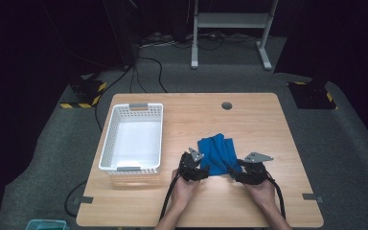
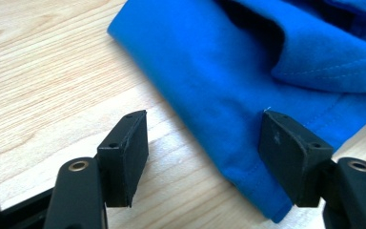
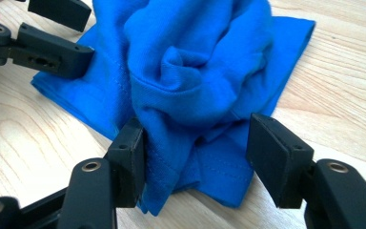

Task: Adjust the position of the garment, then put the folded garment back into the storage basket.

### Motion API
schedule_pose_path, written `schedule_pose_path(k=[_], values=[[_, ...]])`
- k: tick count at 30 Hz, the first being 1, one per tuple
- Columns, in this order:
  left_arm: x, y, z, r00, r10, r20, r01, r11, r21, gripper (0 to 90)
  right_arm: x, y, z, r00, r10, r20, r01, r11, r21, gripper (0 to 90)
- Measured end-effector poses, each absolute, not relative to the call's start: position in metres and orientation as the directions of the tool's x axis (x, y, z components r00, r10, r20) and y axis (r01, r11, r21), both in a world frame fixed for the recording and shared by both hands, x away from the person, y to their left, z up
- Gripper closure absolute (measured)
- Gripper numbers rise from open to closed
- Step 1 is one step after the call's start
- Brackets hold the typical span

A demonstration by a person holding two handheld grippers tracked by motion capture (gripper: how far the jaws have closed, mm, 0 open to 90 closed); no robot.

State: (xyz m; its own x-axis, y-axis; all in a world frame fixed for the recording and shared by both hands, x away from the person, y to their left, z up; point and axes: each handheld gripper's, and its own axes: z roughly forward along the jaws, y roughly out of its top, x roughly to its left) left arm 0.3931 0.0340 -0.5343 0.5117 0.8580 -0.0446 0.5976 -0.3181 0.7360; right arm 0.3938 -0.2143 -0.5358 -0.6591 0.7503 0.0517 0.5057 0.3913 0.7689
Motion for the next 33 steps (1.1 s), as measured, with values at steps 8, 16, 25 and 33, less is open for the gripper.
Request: schedule_pose_path(k=[8,16,25,33], values=[[0.398,0.042,-0.535,0.494,0.868,-0.049,0.604,-0.302,0.738,34.5,0.397,-0.205,-0.536,-0.661,0.748,0.049,0.509,0.399,0.763,42.1],[0.402,0.049,-0.535,0.48,0.876,-0.052,0.609,-0.29,0.738,34.5,0.401,-0.197,-0.537,-0.663,0.747,0.05,0.509,0.401,0.761,42.0],[0.404,0.053,-0.535,0.471,0.88,-0.065,0.608,-0.27,0.747,34.7,0.401,-0.193,-0.537,-0.66,0.75,0.05,0.506,0.394,0.767,41.3],[0.413,0.047,-0.529,0.47,0.879,-0.084,0.613,-0.256,0.747,33.9,0.396,-0.199,-0.531,-0.659,0.75,0.046,0.499,0.392,0.773,39.4]])
